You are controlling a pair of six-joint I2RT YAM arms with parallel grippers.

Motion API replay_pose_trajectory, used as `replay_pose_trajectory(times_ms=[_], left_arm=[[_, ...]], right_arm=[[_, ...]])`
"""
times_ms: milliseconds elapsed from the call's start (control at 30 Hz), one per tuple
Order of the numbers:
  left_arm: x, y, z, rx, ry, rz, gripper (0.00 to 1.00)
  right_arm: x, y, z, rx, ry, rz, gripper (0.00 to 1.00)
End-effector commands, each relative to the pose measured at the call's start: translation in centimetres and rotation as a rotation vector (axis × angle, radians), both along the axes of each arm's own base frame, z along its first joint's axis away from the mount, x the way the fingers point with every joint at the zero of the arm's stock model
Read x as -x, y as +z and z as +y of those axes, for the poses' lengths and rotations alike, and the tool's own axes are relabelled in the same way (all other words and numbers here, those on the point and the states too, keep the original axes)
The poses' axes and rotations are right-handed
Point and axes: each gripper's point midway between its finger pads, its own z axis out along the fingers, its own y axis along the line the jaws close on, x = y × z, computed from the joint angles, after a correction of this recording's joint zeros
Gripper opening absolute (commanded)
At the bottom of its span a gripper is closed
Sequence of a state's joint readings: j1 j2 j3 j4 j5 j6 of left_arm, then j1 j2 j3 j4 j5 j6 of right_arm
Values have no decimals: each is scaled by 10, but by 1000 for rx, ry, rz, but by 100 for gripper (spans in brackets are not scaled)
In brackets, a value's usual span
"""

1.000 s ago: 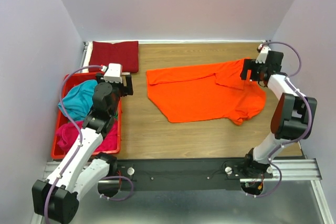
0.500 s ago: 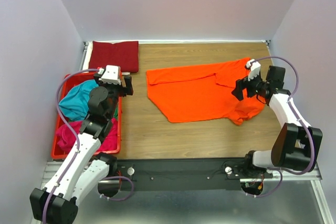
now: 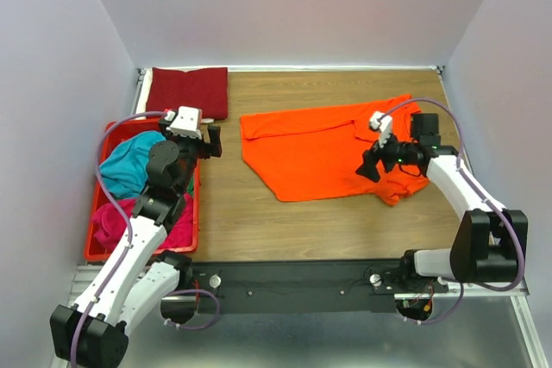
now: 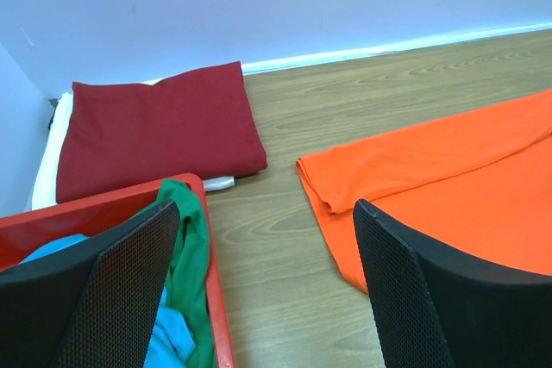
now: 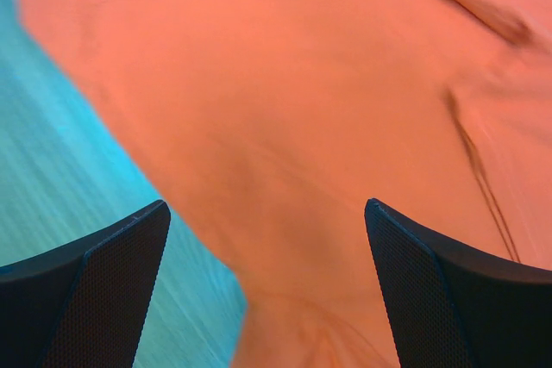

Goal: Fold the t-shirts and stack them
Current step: Fold the tshirt

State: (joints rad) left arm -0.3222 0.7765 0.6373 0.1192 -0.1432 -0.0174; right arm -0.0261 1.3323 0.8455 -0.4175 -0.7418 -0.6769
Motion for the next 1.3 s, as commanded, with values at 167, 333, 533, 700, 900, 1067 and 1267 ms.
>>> replay_pose_trajectory(times_ms=[167, 333, 533, 700, 900, 1067, 1267], left_arm=[[-1, 5, -1, -5, -7, -26, 89], [-1, 5, 4, -3, 19, -27, 89], [1, 10, 14, -25, 65, -51, 89], [4, 16, 26, -20, 126, -70, 89], [13, 27, 40, 6, 190, -114, 89], [16, 31, 41, 16, 188, -131, 89], [18, 34, 41, 20, 185, -140, 89]], right_arm=[[26, 5, 80, 95, 331, -68, 100], [48, -25, 138, 216, 527, -36, 100], [78, -43, 201, 375, 736, -113, 100], [93, -47, 241, 394, 798, -119, 100], [102, -66, 253, 489, 804, -121, 100], [101, -73, 250, 535, 805, -109, 100], [105, -77, 249, 544, 830, -81, 100]])
